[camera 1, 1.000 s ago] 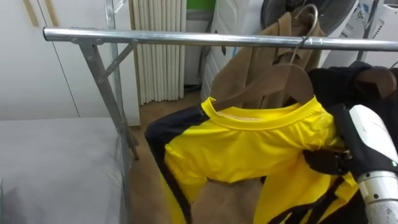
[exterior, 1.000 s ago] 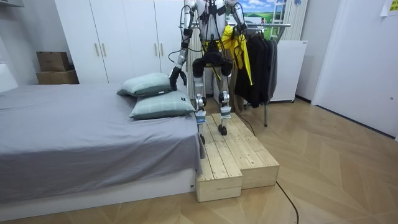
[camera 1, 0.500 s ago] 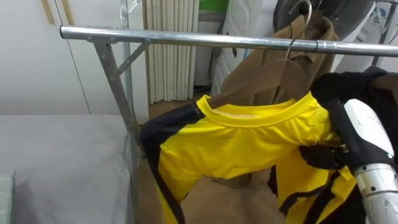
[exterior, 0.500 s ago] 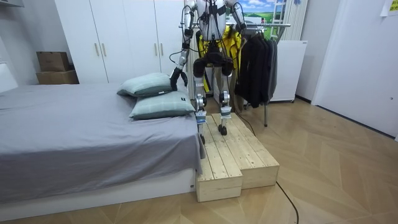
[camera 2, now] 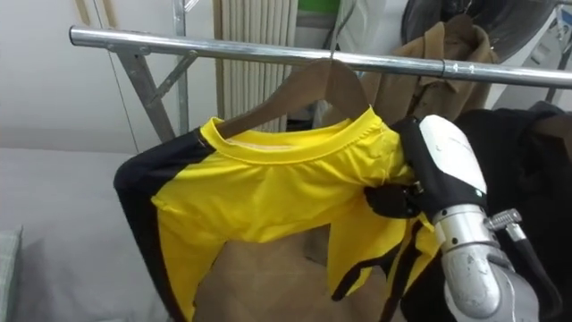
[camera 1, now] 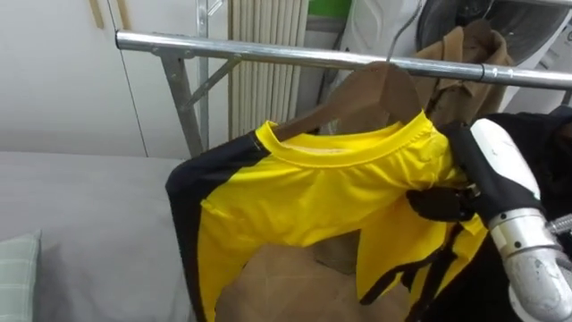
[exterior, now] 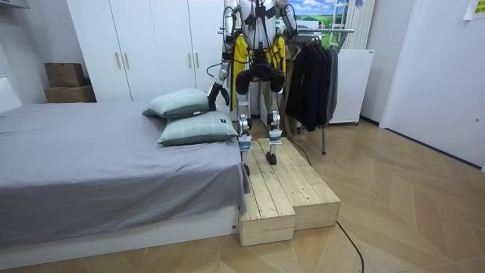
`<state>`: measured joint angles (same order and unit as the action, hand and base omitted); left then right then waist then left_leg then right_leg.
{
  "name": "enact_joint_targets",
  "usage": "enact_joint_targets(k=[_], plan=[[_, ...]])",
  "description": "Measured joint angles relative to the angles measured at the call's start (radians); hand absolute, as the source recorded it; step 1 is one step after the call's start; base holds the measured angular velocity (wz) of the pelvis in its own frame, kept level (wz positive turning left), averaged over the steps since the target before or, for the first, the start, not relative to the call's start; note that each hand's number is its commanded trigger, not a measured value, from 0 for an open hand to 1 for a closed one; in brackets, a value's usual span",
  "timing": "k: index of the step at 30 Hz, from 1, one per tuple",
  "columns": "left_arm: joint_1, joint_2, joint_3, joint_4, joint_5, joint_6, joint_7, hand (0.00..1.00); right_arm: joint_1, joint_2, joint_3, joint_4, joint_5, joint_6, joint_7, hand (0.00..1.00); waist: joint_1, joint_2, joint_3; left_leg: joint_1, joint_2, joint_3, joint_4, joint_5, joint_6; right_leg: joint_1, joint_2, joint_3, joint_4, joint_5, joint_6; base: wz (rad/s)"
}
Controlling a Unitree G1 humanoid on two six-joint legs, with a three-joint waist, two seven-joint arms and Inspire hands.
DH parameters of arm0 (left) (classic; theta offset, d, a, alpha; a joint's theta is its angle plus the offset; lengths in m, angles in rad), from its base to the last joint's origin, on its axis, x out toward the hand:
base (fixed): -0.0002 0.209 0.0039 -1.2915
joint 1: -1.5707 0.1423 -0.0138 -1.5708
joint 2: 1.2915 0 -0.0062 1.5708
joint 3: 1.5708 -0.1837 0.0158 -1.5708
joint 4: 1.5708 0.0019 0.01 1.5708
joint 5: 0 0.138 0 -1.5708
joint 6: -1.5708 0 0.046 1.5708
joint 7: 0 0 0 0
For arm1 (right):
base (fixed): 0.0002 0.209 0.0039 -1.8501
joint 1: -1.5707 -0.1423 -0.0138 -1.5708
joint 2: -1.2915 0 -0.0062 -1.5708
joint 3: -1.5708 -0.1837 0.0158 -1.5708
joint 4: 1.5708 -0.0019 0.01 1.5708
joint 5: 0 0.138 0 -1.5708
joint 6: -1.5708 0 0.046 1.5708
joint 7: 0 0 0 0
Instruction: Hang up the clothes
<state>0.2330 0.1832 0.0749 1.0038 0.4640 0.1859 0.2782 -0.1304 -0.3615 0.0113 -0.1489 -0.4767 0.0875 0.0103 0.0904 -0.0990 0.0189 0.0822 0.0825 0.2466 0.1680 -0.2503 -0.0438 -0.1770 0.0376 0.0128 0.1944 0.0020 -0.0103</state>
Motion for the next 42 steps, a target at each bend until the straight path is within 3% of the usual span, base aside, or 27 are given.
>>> enact_joint_targets(k=[8,13,19,23,33,42], plan=[[-0.001,0.000,0.002,-0.005,0.001,-0.035,0.000,0.00,-0.010,0.000,0.002,0.008,0.047,0.000,0.047,1.00,0.039,-0.002,-0.0007,-0.002,0.007,-0.020,-0.002,0.000,-0.001,0.011,-0.003,-0.047,-0.008,-0.004,-0.006,0.09],[-0.003,0.000,0.002,-0.004,0.002,-0.040,-0.001,0.00,-0.055,0.000,0.009,0.101,0.090,-0.001,0.053,1.00,0.054,-0.004,-0.0012,0.007,0.008,-0.029,-0.001,0.001,-0.002,0.023,-0.003,-0.049,-0.011,-0.005,-0.008,0.05],[-0.006,0.001,0.003,-0.005,0.005,-0.042,-0.002,0.00,-0.121,0.000,0.016,0.204,0.280,0.001,0.055,1.00,0.071,-0.007,-0.0021,0.014,0.009,-0.032,-0.001,0.003,-0.005,0.033,-0.002,-0.048,-0.012,-0.006,-0.008,0.00],[-0.009,0.001,0.003,-0.016,0.009,-0.046,-0.005,0.00,-0.130,0.000,0.020,0.274,0.320,-0.004,0.047,1.00,0.089,-0.010,-0.0023,0.015,0.009,-0.037,-0.001,0.003,-0.006,0.036,-0.002,-0.054,-0.011,-0.007,-0.009,0.05],[-0.003,0.001,0.001,-0.037,0.010,-0.045,-0.005,0.00,-0.148,0.000,0.048,0.408,0.321,-0.002,0.046,1.00,0.103,-0.014,-0.0043,0.015,0.009,-0.048,-0.001,0.003,-0.006,0.040,-0.007,-0.074,-0.010,-0.007,-0.010,0.02],[0.005,0.001,0.005,-0.041,0.008,-0.039,-0.005,0.00,-0.165,0.000,0.047,0.509,0.353,-0.001,0.048,1.00,0.088,-0.015,-0.0055,0.037,0.008,-0.069,0.002,0.004,-0.006,0.078,-0.017,-0.109,-0.017,-0.013,-0.012,0.09]])
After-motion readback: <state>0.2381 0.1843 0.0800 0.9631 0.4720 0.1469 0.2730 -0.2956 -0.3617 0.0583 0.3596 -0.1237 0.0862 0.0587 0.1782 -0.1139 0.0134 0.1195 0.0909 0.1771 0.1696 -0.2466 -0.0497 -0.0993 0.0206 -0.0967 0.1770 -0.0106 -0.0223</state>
